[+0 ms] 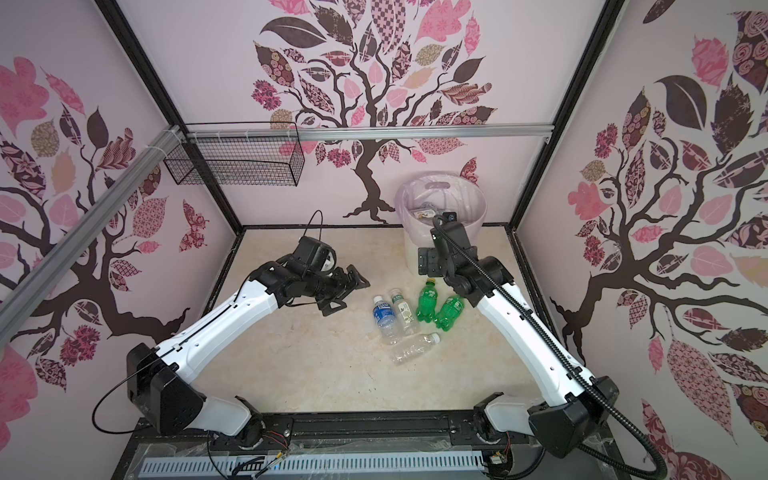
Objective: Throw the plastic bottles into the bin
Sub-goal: 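Withdraw the right gripper from the bin while the left gripper lowers toward the bottles, then lower the left gripper onto the Pocari Sweat bottle and close it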
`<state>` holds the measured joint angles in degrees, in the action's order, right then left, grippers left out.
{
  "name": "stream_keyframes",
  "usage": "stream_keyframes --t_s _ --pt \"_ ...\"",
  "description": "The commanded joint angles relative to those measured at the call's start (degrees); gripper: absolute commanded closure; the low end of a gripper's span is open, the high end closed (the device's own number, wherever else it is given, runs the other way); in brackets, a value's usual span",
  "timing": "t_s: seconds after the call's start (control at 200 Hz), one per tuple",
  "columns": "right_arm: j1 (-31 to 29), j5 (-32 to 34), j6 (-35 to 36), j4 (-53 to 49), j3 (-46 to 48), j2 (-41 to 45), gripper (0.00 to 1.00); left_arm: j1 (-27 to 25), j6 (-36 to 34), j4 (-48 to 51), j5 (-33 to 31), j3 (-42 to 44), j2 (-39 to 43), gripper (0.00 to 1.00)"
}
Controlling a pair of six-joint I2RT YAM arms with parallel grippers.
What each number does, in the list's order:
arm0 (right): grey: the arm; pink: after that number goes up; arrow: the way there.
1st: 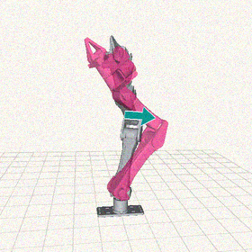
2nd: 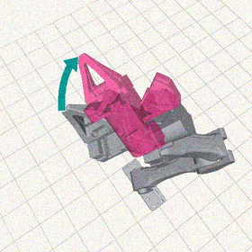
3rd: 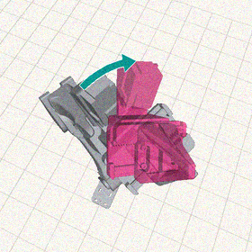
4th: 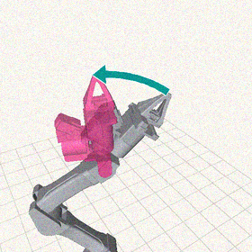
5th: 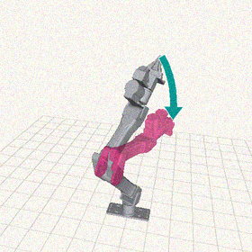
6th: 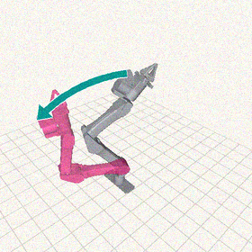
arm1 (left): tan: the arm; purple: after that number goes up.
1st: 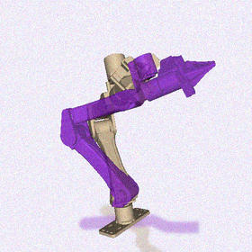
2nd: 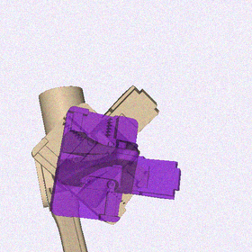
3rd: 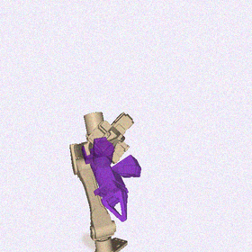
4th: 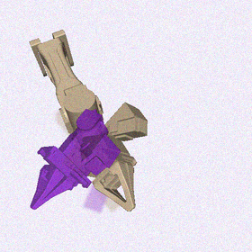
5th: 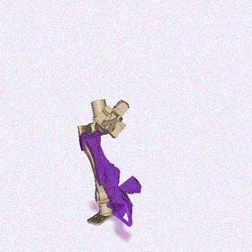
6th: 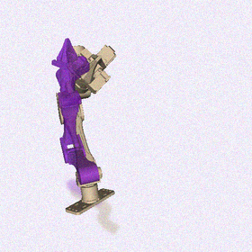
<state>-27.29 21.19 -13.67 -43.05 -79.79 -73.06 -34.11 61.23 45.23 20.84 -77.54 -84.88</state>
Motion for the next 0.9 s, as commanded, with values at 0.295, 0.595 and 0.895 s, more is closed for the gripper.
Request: stream_keyframes --t_s 0.295,0.595,0.895 --pt "-1.45 -5.55 -3.18 -2.04 12.10 6.32 0.01 -4.53 -5.49 -3.20 2.87 0.77 -10.57 0.03" --pt "-1.45 -8.82 -8.20 -0.99 17.09 8.29 0.00 -8.76 -6.38 -3.88 1.70 0.70 -16.21 0.04" --pt "-1.31 -12.30 -12.01 -1.42 18.66 9.68 0.01 -10.76 -4.57 -8.27 0.62 1.54 -20.47 0.09"
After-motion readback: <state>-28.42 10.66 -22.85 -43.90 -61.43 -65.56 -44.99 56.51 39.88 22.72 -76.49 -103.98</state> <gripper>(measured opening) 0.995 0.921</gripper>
